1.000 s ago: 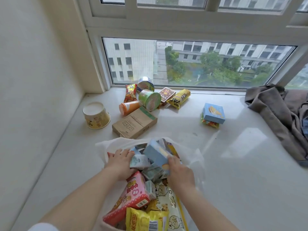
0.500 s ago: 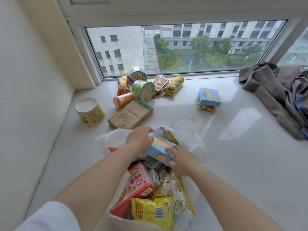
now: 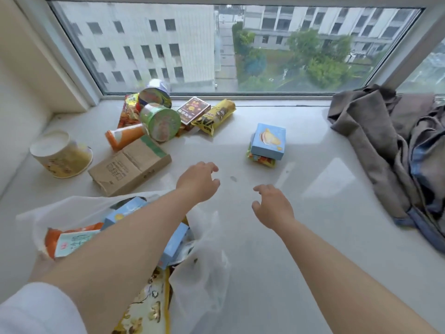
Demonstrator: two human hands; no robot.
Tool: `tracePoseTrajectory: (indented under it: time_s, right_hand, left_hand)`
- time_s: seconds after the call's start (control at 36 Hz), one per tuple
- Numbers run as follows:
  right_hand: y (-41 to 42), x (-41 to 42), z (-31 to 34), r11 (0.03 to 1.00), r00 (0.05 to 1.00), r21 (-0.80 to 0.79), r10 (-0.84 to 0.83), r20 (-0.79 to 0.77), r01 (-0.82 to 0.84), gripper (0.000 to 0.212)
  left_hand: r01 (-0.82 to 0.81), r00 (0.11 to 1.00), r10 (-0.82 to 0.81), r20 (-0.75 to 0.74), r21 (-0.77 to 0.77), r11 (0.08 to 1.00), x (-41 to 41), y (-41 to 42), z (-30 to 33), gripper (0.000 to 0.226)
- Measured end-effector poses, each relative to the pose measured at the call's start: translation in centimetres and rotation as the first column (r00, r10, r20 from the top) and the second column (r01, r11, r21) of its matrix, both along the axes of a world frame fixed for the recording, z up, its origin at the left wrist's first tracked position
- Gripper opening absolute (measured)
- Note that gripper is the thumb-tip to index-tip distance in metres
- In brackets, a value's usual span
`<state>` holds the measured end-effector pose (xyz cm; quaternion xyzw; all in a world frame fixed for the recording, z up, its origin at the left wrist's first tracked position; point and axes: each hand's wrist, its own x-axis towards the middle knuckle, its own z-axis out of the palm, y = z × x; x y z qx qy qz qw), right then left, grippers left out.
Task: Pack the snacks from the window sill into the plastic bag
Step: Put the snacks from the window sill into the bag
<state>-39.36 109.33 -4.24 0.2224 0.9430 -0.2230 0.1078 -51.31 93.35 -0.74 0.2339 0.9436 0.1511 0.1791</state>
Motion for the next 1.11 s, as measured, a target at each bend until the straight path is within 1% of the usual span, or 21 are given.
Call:
tracePoseTrajectory:
  time_s: [0.17, 0.22, 0.36, 0.44, 0.5, 0.58, 0.67, 0.78, 0.86, 0.92, 0.97, 1.06, 1.11]
  right_hand:
    - [6.9, -4.3, -2.5, 0.996, 0.993, -0.007, -0.086, 0.077, 0.087, 0.044]
    - [8.9, -6.4, -3.4, 0.989, 0.987, -0.012, -0.149, 0.065, 0.150, 0.045]
    - [12.9, -12.5, -5.6, 0.961, 0.961, -0.013, -0.277, -0.023, 0.276, 0.043]
    - [14.1, -16.4, -7.2, 0.934, 0.933, -0.002, -0.358, -0.021, 0.358, 0.050]
    - [14.2, -18.9, -8.3, 0.913, 0.913, -0.016, -0.407, 0.036, 0.408, 0.066]
    - [14.1, -21.8, -9.8, 0.914, 0.902, 0.020, -0.402, 0.156, 0.404, 0.097]
    - [14.6, -23.3, -11.2, 0.914, 0.892, 0.039, -0.402, 0.208, 0.403, 0.114]
    - [15.5, -23.3, -12.9, 0.903, 0.891, 0.022, -0.428, 0.148, 0.430, 0.114]
    - [16.0, -22.6, -13.6, 0.905, 0.900, -0.014, -0.421, 0.115, 0.425, 0.113]
    - [16.5, -22.2, -13.6, 0.911, 0.908, -0.032, -0.405, 0.111, 0.411, 0.113]
    - [16.9, -21.9, -13.4, 0.914, 0.913, -0.064, -0.393, 0.109, 0.401, 0.113]
    - [17.7, -20.6, -13.1, 0.925, 0.927, -0.075, -0.364, 0.092, 0.371, 0.111]
    - [18.2, -19.2, -13.2, 0.943, 0.940, -0.033, -0.325, 0.105, 0.330, 0.111]
  left_hand:
    - [-0.013, 0.997, 0.019, 0.077, -0.080, 0.997, -4.3, 6.5, -2.4, 0.044]
    - [-0.013, 0.995, 0.023, 0.099, -0.102, 0.995, -5.9, 8.4, -3.7, 0.045]
    - [-0.023, 0.989, 0.043, 0.144, -0.136, 0.990, -9.8, 12.2, -7.6, 0.047]
    - [-0.034, 0.980, 0.062, 0.188, -0.145, 0.989, -11.6, 13.8, -10.2, 0.049]
    - [-0.042, 0.972, 0.076, 0.224, -0.156, 0.987, -12.7, 14.6, -11.9, 0.050]
    - [-0.056, 0.960, 0.095, 0.265, -0.150, 0.987, -13.9, 15.9, -14.2, 0.052]
    - [-0.065, 0.956, 0.096, 0.276, -0.120, 0.991, -14.7, 17.5, -15.8, 0.054]
    - [-0.152, 0.952, 0.143, 0.272, 0.010, 0.988, -15.4, 19.8, -16.9, 0.053]
    - [-0.147, 0.946, 0.122, 0.300, 0.063, 0.987, -15.3, 21.5, -17.1, 0.054]
    - [-0.175, 0.925, 0.137, 0.355, 0.079, 0.981, -15.0, 22.3, -17.3, 0.049]
    - [-0.235, 0.900, 0.184, 0.395, 0.082, 0.969, -14.5, 22.7, -17.4, 0.044]
    - [-0.322, 0.879, 0.271, 0.393, 0.070, 0.944, -14.0, 22.6, -17.6, 0.031]
    - [-0.361, 0.872, 0.321, 0.370, 0.044, 0.931, -13.8, 22.1, -17.6, 0.036]
